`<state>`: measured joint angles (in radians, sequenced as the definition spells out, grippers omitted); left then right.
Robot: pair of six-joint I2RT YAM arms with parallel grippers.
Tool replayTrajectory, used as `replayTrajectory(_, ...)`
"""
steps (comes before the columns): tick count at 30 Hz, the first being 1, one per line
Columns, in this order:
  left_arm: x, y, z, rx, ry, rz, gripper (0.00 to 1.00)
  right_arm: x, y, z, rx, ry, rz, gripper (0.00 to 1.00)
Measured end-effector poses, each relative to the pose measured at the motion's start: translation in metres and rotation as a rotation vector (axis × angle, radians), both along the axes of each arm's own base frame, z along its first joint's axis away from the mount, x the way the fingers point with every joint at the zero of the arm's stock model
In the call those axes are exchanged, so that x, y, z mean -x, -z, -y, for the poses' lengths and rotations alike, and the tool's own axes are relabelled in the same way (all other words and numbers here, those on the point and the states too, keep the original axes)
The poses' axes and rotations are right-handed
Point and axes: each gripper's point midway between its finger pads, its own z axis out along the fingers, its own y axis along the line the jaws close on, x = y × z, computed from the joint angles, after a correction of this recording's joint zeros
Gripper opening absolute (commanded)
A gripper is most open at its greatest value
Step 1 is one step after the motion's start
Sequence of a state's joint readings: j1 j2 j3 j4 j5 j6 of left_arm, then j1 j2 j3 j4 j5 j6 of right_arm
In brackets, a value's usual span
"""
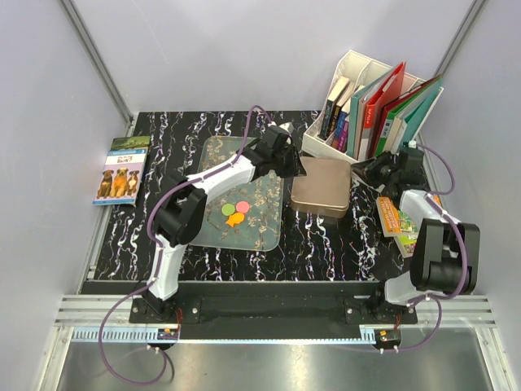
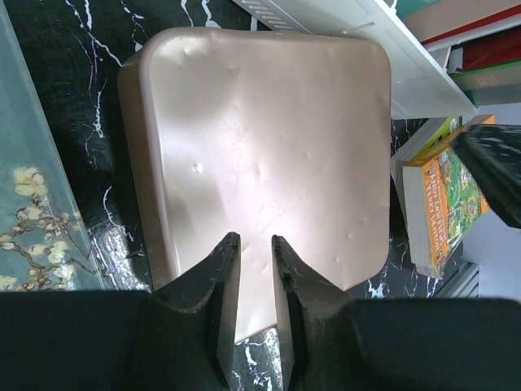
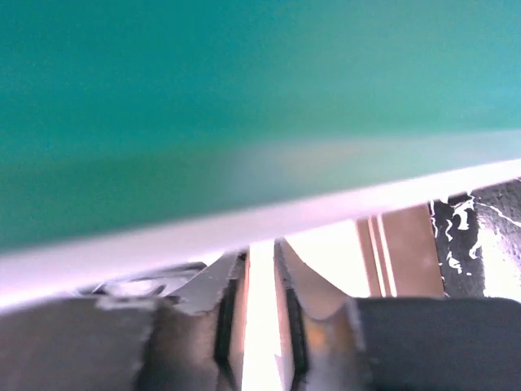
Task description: Pack the cookies
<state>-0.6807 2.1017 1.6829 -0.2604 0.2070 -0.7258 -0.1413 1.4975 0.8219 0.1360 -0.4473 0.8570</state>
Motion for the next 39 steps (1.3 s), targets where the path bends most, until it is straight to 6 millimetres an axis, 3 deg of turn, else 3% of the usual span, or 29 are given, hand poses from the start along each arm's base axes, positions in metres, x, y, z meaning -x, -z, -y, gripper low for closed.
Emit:
replayTrajectory(4,0.0,0.0,0.0,0.0,0.0,0.0,0.25,0.006,-0.024,0.002,0.011,0.005,0.063,0.4)
replayTrajectory(7,0.0,0.0,0.0,0.0,0.0,0.0,0.25,0.011,-0.038,0.0,0.016,-0.002,0.101,0.41)
replayTrajectory(9,0.0,0.0,0.0,0.0,0.0,0.0,0.25,0.016,-0.044,-0.002,0.016,-0.011,0.12,0.32)
replayTrajectory(10,0.0,0.0,0.0,0.0,0.0,0.0,0.25,0.02,-0.046,-0.003,0.017,-0.015,0.128,0.17)
replayTrajectory(12,0.0,0.001,0.0,0.0,0.001,0.0,0.25,0.027,-0.045,-0.006,0.02,-0.027,0.132,0.02)
replayTrajectory(13,0.0,0.001,0.0,-0.001,0.0,0.0,0.25,0.031,-0.044,-0.008,0.021,-0.032,0.131,0.0)
replayTrajectory(21,0.004,0.012,-0.003,-0.013,0.0,-0.015,0.24,0.073,-0.029,-0.019,0.077,-0.036,0.132,0.0)
replayTrajectory(26,0.008,0.016,-0.003,-0.019,0.006,-0.016,0.24,0.08,-0.032,-0.027,0.19,-0.018,0.175,0.0)
replayTrajectory(30,0.013,0.018,-0.002,-0.029,0.02,-0.013,0.24,0.077,-0.018,-0.041,0.256,-0.042,0.16,0.0)
replayTrajectory(36,0.015,0.018,-0.001,-0.031,0.03,-0.006,0.24,0.067,0.039,-0.036,0.322,-0.029,0.008,0.0)
replayTrajectory(39,0.016,0.017,-0.001,-0.032,0.03,-0.006,0.24,0.062,0.047,-0.034,0.337,-0.021,-0.013,0.0)
